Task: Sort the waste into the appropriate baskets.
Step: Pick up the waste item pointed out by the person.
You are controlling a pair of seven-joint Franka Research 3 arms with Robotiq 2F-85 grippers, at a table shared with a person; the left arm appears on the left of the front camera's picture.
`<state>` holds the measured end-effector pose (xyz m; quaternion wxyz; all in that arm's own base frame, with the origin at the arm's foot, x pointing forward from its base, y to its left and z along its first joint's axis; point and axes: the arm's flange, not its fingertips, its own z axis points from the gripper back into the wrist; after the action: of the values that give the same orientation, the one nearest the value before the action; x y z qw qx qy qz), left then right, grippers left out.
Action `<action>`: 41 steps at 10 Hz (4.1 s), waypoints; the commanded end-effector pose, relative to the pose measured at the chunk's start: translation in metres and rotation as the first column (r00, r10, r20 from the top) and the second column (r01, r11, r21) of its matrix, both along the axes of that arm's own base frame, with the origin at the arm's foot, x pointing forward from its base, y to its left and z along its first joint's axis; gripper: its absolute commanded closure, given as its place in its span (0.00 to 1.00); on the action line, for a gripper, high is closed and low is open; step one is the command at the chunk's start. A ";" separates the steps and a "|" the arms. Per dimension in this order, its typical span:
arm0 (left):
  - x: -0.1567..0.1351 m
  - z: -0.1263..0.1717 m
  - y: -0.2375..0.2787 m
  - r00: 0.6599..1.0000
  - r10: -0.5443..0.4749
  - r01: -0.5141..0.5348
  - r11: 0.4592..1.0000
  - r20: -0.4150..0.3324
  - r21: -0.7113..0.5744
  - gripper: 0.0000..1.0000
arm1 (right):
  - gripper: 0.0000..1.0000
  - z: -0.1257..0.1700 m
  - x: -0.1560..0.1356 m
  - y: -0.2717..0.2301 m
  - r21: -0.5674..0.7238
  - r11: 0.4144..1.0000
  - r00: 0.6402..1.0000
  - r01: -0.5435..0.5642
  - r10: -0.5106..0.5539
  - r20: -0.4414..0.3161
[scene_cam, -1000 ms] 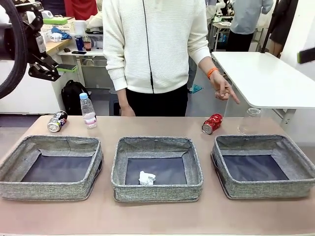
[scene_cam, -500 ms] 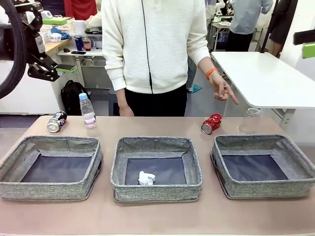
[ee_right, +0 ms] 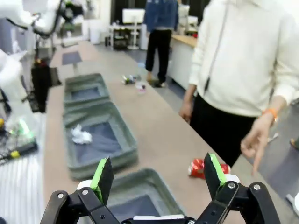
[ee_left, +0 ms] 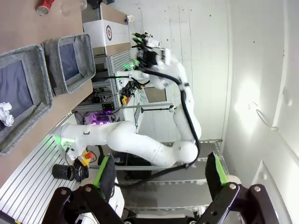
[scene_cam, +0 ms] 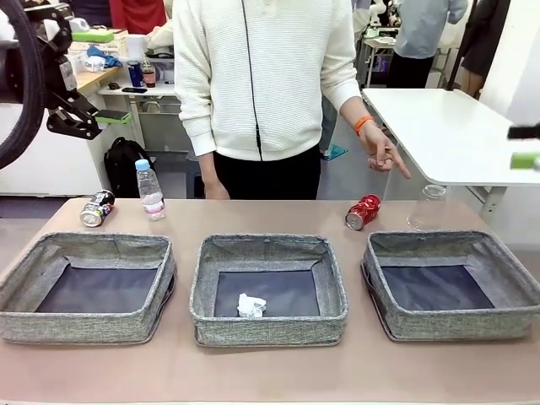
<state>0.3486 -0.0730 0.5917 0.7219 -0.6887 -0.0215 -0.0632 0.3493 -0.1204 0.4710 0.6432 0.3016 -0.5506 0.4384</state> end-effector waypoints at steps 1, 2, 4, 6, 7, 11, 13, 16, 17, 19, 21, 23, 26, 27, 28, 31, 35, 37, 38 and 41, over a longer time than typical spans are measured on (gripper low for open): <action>-0.001 -0.001 0.002 1.000 -0.018 0.018 1.000 0.019 0.007 0.00 | 0.00 -0.036 0.064 -0.012 -0.011 0.998 0.997 0.066 -0.066 0.040; -0.001 -0.001 0.002 1.000 -0.018 0.018 1.000 0.019 0.007 0.00 | 0.00 -0.044 0.070 -0.014 -0.024 0.995 0.995 0.095 -0.094 0.015; -0.001 -0.001 0.002 1.000 -0.018 0.018 1.000 0.019 0.007 0.00 | 0.00 -0.064 0.050 -0.016 -0.019 0.998 0.998 0.058 -0.058 -0.008; -0.001 -0.001 0.002 1.000 -0.018 0.018 1.000 0.019 0.007 0.00 | 0.00 -0.064 0.050 -0.016 -0.019 0.998 0.998 0.058 -0.058 -0.008; -0.001 -0.001 0.002 1.000 -0.018 0.018 1.000 0.019 0.007 0.00 | 0.00 -0.067 0.063 -0.018 -0.023 0.998 0.998 0.063 -0.063 -0.018; -0.001 -0.001 0.002 1.000 -0.018 0.018 1.000 0.019 0.007 0.00 | 0.00 -0.100 0.171 -0.085 0.079 0.986 0.978 0.149 -0.135 -0.161; -0.001 -0.001 0.002 1.000 -0.018 0.018 1.000 0.019 0.007 0.00 | 0.00 -0.124 0.198 -0.102 0.001 0.993 0.966 0.115 -0.112 -0.233; -0.001 -0.001 0.002 1.000 -0.018 0.018 1.000 0.019 0.007 0.00 | 0.00 -0.142 0.199 -0.100 0.008 0.991 0.966 0.133 -0.128 -0.223; -0.001 -0.001 0.002 1.000 -0.018 0.018 1.000 0.019 0.007 0.00 | 0.00 -0.150 0.209 -0.105 -0.005 0.991 0.963 0.132 -0.130 -0.235; -0.001 -0.001 0.002 1.000 -0.018 0.018 1.000 0.019 0.007 0.00 | 0.00 -0.151 0.223 -0.100 -0.110 0.992 0.955 0.055 -0.084 -0.284; -0.001 -0.001 0.002 1.000 -0.018 0.018 1.000 0.019 0.007 0.00 | 0.00 -0.158 0.230 -0.096 -0.119 0.992 0.963 0.033 -0.063 -0.260; -0.001 -0.001 0.002 1.000 -0.018 0.018 1.000 0.019 0.007 0.00 | 0.00 -0.173 0.239 -0.090 -0.099 0.995 0.970 0.013 -0.036 -0.240; -0.001 -0.001 0.002 1.000 -0.018 0.018 1.000 0.019 0.007 0.00 | 0.00 -0.187 0.247 -0.071 -0.120 0.991 0.962 -0.051 0.017 -0.272; -0.001 -0.001 0.002 1.000 -0.018 0.018 1.000 0.019 0.007 0.00 | 0.00 -0.190 0.249 -0.065 -0.122 0.991 0.961 -0.055 0.020 -0.275; -0.001 -0.001 0.002 1.000 -0.018 0.018 1.000 0.019 0.007 0.00 | 0.00 -0.195 0.252 -0.058 -0.113 0.992 0.961 -0.059 0.025 -0.276; -0.001 -0.001 0.002 1.000 -0.018 0.018 1.000 0.019 0.007 0.00 | 0.00 -0.204 0.260 -0.040 -0.071 0.995 0.960 -0.072 0.050 -0.275; -0.001 -0.001 0.002 1.000 -0.018 0.018 1.000 0.019 0.007 0.00 | 0.00 -0.216 0.264 -0.029 -0.018 0.997 0.956 -0.073 0.065 -0.287; -0.001 -0.001 0.002 1.000 -0.018 0.018 1.000 0.019 0.007 0.00 | 0.00 -0.218 0.264 -0.025 0.016 0.998 0.961 -0.057 0.059 -0.270; -0.001 -0.001 0.002 1.000 -0.018 0.018 1.000 0.019 0.007 0.00 | 0.00 -0.218 0.265 -0.024 0.025 0.998 0.960 -0.059 0.064 -0.272; -0.001 -0.001 0.002 1.000 -0.018 0.018 1.000 0.019 0.007 0.00 | 0.59 -0.220 0.262 -0.020 0.030 0.996 0.956 -0.081 0.086 -0.281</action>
<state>0.3485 -0.0728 0.5913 0.7219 -0.6888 -0.0203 -0.0636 0.6110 -0.1442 0.2514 0.6997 0.3858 -0.4402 0.4097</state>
